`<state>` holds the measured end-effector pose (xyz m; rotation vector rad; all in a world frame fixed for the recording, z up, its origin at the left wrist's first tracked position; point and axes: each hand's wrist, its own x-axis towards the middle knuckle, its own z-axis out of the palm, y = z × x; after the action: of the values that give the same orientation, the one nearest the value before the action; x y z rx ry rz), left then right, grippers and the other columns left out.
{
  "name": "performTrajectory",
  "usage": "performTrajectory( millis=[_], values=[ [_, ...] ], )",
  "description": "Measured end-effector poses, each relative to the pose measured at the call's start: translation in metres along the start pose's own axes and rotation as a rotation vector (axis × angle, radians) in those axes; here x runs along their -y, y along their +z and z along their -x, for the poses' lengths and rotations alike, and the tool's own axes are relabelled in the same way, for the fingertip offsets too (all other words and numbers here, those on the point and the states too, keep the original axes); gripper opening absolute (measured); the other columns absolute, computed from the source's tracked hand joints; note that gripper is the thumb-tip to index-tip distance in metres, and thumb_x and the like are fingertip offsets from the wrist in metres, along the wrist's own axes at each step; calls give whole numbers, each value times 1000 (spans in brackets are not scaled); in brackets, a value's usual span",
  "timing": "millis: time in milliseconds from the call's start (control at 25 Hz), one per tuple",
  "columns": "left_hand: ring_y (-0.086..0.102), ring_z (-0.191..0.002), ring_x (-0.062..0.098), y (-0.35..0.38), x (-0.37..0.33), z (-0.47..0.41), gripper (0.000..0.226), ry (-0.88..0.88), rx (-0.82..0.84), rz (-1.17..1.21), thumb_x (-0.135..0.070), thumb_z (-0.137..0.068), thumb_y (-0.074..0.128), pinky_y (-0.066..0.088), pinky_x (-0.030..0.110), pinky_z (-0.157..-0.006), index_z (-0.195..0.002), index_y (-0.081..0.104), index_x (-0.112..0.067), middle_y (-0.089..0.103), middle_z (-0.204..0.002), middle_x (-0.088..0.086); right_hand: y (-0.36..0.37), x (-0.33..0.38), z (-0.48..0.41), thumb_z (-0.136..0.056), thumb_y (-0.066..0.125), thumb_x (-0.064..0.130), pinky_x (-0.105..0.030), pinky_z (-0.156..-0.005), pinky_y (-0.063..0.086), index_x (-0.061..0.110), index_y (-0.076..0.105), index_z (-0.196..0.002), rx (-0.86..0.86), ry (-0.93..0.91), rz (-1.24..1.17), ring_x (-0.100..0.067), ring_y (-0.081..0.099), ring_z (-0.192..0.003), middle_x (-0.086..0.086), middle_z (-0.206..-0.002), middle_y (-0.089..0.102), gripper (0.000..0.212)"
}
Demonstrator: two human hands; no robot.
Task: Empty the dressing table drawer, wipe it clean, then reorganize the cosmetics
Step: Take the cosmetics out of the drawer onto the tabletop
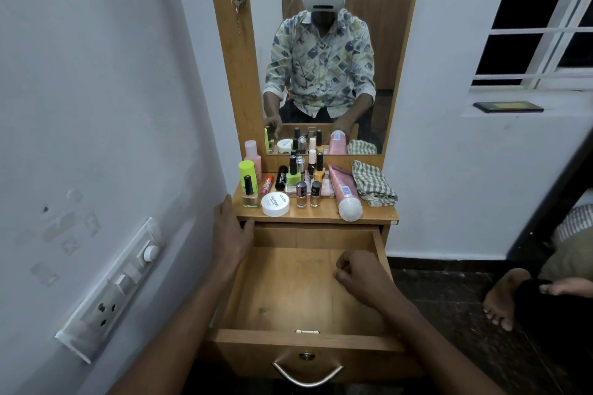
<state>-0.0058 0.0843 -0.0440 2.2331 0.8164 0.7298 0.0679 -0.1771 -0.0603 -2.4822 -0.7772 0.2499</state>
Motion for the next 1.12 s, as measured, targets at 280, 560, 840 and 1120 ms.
performTrajectory(
  millis=[280, 560, 840, 1120],
  values=[
    [48, -124, 35, 3, 10, 31, 52, -10, 52, -41, -14, -95, 59, 43, 37, -95, -141, 39, -2, 46, -138, 20, -32, -30, 38, -94, 63, 28, -11, -75, 42, 19, 63, -123, 2, -95, 28, 0, 54, -94, 6, -114, 64, 30],
    [50, -125, 35, 5, 19, 40, 58, 1, 161, -125, -1, -90, 61, 43, 42, -100, -143, 39, -3, 48, -138, 20, -13, -28, 51, -94, 63, 27, -13, -80, 48, 24, 65, -116, -74, -80, -68, 1, 57, -94, 13, -107, 61, 22],
    [38, -137, 37, 2, 16, 41, 64, -112, 161, -131, -2, -95, 54, 35, 41, -109, -151, 23, 2, 32, -152, 23, -114, -47, -49, -86, 69, 12, -33, -94, 46, 7, 58, -131, -442, 33, -96, -25, 58, -115, -13, -128, 60, 47],
    [44, -131, 36, -2, 9, 48, 62, -86, 157, -69, -1, -94, 54, 39, 40, -103, -150, 27, -1, 36, -148, 22, -107, -61, -125, -88, 67, 23, -37, -95, 45, 17, 55, -136, -132, -113, 313, -32, 53, -121, -13, -135, 56, 50]
  ],
)
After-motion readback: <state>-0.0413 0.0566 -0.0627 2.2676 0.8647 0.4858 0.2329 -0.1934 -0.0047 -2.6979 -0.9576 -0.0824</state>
